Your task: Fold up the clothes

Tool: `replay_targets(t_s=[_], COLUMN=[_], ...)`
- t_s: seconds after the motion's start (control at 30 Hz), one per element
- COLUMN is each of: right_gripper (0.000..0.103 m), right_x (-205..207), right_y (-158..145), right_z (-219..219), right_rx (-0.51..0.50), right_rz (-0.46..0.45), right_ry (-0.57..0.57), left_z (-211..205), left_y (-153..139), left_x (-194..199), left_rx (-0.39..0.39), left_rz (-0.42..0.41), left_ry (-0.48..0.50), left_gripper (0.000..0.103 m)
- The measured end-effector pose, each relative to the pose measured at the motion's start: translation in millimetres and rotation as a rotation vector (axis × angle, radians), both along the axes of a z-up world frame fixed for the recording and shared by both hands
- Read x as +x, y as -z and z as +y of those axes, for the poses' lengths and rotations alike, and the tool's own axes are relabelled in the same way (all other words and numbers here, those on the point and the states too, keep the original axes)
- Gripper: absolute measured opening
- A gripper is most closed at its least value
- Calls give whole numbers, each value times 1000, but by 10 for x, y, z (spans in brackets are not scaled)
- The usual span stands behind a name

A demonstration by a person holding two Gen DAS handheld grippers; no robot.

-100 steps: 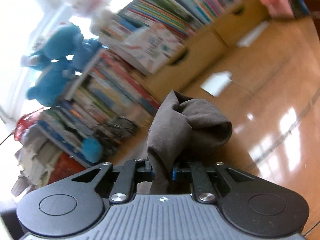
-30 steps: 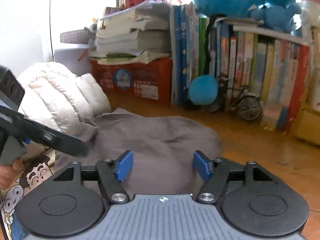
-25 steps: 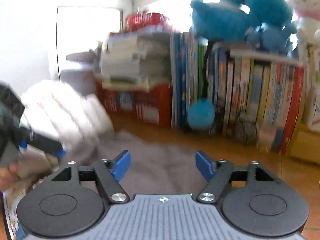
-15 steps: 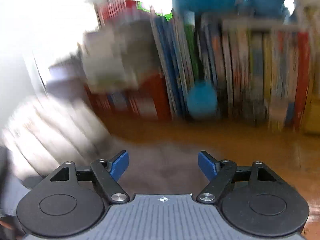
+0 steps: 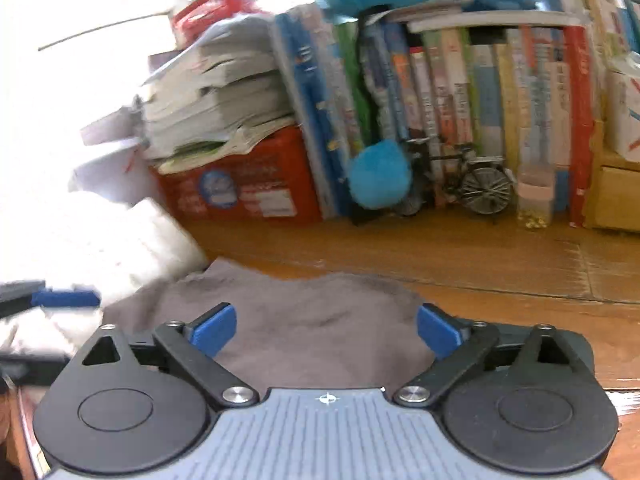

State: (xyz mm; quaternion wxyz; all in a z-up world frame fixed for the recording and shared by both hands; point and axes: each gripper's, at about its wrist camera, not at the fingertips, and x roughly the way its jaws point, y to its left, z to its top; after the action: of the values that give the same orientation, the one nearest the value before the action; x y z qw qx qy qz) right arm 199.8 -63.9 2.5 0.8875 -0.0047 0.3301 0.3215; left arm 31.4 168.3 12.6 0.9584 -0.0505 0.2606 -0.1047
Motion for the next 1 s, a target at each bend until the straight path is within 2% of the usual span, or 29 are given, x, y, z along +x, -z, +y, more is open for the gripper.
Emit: replay_targets(t_s=[0.07,0.13,0.17,0.23,0.3,0.37,0.47,0.57,0.63,0.73,0.83,0.93,1.0], right_gripper=[98,99,99,103,103,103,103,103,103,103,103,103,103], right_x=[-26,-22,-14,18,68,40,-105,-264,-391,-657,-895,-1108,-1256], right_y=[59,195,259,336,347,250,10,-180,-275,-372,-418,-430,-422], right_z=[83,158,149,77,-49,-123,-148,-238,-360,-534,-631,-647,-633], right_rx=[-87,-187,-192,-148,-55,-47,-139,-169,-138,-40,-13,16,42], right_rz=[-2,8,16,48,104,91,-33,-131,-163,-192,-212,-220,-230], right_ry=[-8,31,41,56,77,128,196,264,298,305,355,375,342], left_z=[-73,-70,-41,56,77,18,-164,-341,-443,-550,-662,-755,-805], left_y=[133,329,413,555,656,685,589,440,324,118,-65,-154,-149], left_x=[161,289,329,355,383,374,385,356,305,201,108,30,-25], left_rx=[29,20,1,-44,-20,25,130,189,199,158,152,168,181], left_rz=[58,126,151,180,207,202,205,187,163,123,102,79,71], left_ry=[-4,-1,-3,-14,-35,-33,-65,-123,-151,-149,-193,-238,-268], left_gripper=[95,96,97,95,95,95,95,96,96,102,103,103,103])
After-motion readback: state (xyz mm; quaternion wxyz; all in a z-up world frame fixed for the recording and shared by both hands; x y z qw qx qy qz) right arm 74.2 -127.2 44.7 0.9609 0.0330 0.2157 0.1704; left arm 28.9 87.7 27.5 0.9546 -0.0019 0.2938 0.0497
